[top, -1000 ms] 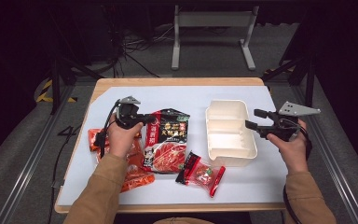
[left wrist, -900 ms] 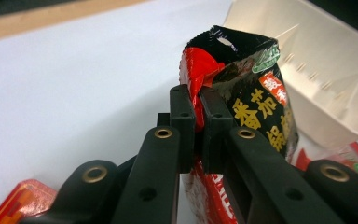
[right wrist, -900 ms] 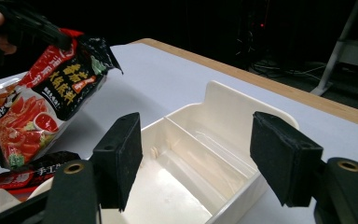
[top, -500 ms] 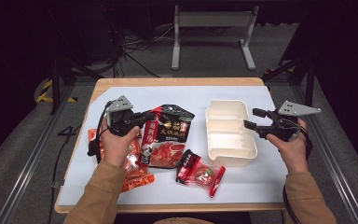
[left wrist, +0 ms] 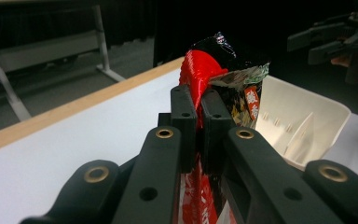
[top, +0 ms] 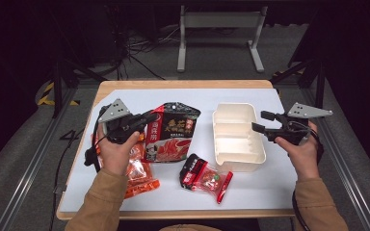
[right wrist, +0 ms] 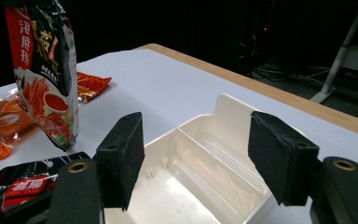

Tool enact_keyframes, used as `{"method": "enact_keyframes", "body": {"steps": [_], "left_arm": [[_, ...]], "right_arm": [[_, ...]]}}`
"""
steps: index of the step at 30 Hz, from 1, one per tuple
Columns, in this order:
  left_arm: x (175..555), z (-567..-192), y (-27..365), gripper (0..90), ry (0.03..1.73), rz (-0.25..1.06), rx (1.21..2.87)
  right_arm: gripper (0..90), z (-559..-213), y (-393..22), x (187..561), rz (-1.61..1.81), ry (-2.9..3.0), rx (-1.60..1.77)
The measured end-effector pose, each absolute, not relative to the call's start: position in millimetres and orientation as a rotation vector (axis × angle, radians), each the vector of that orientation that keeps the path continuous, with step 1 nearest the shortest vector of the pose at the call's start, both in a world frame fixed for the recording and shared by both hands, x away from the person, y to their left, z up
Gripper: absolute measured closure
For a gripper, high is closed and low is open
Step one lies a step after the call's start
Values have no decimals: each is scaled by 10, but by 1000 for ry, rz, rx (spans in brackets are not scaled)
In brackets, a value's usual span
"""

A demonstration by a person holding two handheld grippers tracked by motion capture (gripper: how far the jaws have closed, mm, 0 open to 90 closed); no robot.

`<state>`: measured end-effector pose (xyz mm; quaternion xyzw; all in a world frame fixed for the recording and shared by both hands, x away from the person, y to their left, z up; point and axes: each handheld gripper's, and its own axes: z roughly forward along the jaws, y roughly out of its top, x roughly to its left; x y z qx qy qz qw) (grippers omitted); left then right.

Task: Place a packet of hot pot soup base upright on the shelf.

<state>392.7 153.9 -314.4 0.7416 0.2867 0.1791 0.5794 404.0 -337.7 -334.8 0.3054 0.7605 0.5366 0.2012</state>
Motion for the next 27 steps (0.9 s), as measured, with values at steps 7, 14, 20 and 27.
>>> {"method": "enact_keyframes", "body": {"steps": [7,14,20,27], "left_arm": [[3879,-3108,1562,865,651,429,1690],[3849,-3075,1575,865,641,442,1665],[3810,-3037,1561,865,624,443,1659],[3777,-3005,1553,865,608,442,1652]], "right_arm": [[364,-3292,-3336,4012,1533,2132,846],[362,-3222,-3187,3978,1546,2162,811],[410,-3162,-2977,3956,1592,2214,772],[345,-3013,-2626,3971,1607,2284,664]]}}
